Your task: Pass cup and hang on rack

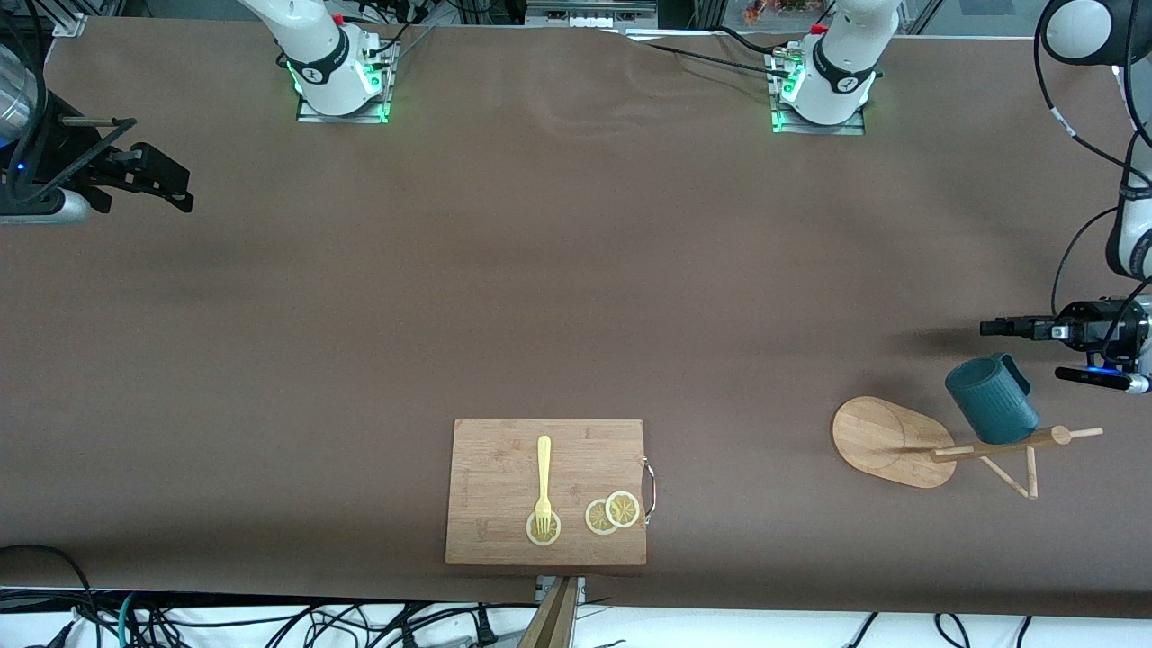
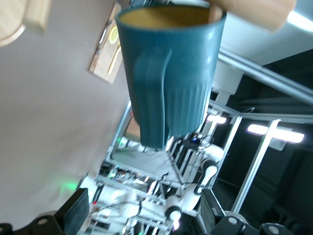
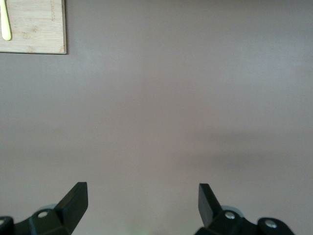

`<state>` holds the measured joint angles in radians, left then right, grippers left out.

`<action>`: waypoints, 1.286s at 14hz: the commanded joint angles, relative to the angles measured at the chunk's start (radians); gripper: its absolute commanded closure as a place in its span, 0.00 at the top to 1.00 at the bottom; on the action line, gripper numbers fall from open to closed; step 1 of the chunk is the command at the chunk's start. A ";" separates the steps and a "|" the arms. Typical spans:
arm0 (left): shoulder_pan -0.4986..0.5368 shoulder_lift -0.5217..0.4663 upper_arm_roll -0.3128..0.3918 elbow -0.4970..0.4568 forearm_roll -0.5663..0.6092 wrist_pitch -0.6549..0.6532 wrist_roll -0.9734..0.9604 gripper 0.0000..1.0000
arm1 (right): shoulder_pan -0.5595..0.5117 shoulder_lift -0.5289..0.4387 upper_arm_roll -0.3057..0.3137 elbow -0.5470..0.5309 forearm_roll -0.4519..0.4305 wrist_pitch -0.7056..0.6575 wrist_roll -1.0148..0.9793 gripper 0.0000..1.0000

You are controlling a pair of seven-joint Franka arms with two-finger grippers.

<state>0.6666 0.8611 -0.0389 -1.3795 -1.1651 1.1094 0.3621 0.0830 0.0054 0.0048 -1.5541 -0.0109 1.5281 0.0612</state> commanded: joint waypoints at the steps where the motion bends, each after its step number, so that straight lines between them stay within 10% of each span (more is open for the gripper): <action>1: 0.002 -0.106 0.004 0.002 0.149 -0.020 -0.003 1.00 | -0.002 0.005 0.001 0.022 -0.003 -0.017 -0.012 1.00; 9: -0.197 -0.318 -0.079 0.249 0.789 0.006 0.000 1.00 | -0.002 0.005 0.001 0.022 -0.003 -0.017 -0.014 1.00; 14: -0.422 -0.479 -0.075 0.231 1.177 0.166 -0.005 1.00 | -0.002 0.005 0.001 0.022 -0.001 -0.017 -0.014 1.00; 18: -0.490 -0.605 -0.070 0.155 1.213 0.228 -0.098 1.00 | -0.002 0.005 0.001 0.022 -0.001 -0.017 -0.012 1.00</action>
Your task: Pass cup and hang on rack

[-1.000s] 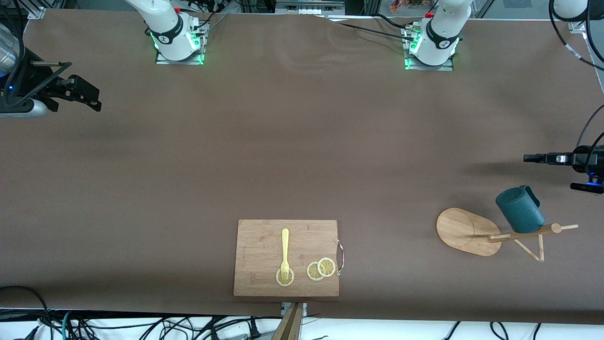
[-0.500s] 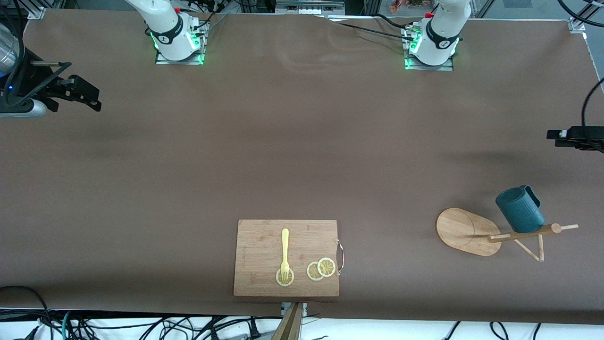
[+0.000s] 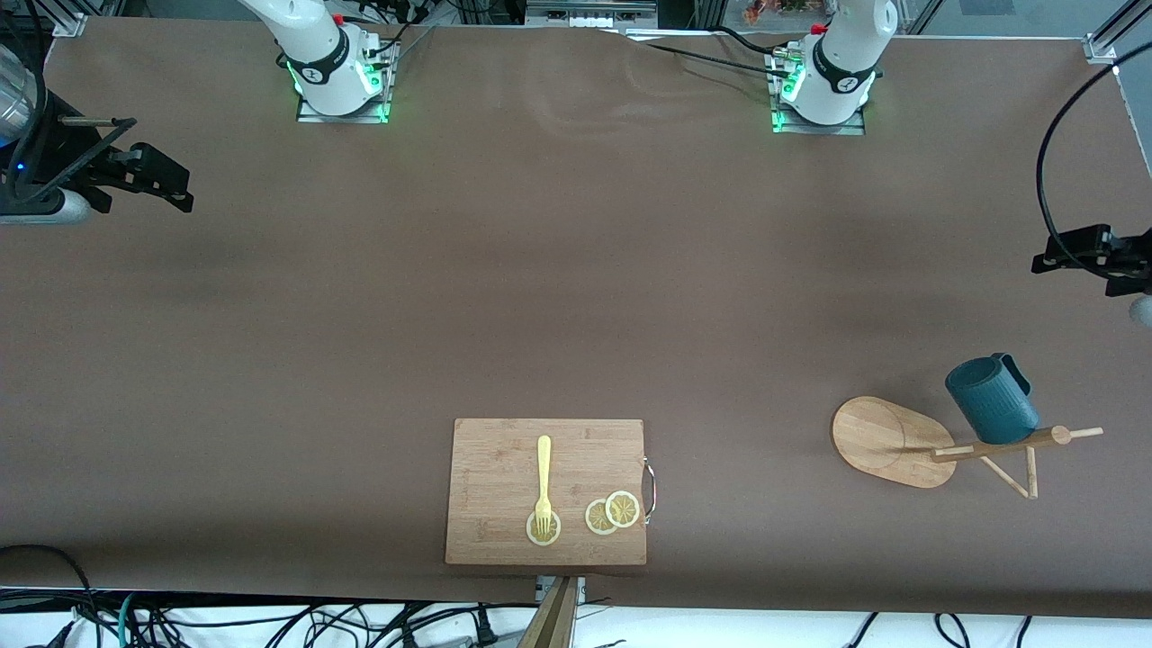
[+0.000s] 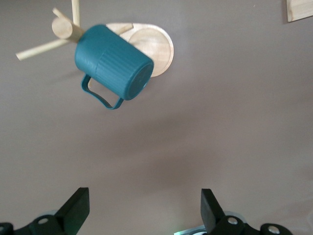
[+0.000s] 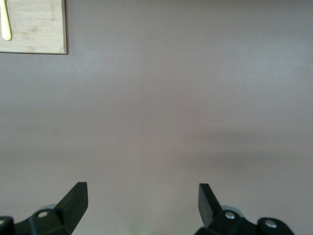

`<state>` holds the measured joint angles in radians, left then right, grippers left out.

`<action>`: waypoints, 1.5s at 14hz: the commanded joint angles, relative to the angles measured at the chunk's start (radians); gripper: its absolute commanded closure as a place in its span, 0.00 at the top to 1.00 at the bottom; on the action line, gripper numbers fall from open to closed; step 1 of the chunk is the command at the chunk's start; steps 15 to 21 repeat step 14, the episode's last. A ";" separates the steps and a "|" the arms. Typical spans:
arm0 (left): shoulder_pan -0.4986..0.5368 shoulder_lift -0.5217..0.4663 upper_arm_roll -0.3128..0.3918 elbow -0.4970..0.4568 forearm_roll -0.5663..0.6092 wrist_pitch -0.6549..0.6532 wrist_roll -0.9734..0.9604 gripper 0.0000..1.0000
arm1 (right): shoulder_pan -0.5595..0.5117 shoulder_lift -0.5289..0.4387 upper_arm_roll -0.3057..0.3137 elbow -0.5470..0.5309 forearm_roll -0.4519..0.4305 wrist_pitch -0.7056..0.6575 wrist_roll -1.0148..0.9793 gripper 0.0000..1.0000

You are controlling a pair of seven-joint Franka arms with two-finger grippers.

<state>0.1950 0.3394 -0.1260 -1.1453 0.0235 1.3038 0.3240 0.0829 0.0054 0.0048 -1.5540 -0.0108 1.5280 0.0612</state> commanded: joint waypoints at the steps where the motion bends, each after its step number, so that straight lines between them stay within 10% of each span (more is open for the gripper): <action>1: -0.026 -0.112 0.016 -0.097 0.020 0.031 -0.176 1.00 | -0.002 0.005 0.001 0.022 0.000 -0.017 -0.012 1.00; 6: -0.109 -0.313 0.020 -0.303 -0.017 0.023 -0.375 1.00 | -0.002 0.005 0.001 0.020 0.000 -0.019 -0.014 1.00; 21: -0.103 -0.229 0.022 -0.231 -0.028 0.023 -0.375 1.00 | -0.003 0.005 0.001 0.012 0.003 -0.040 0.002 1.00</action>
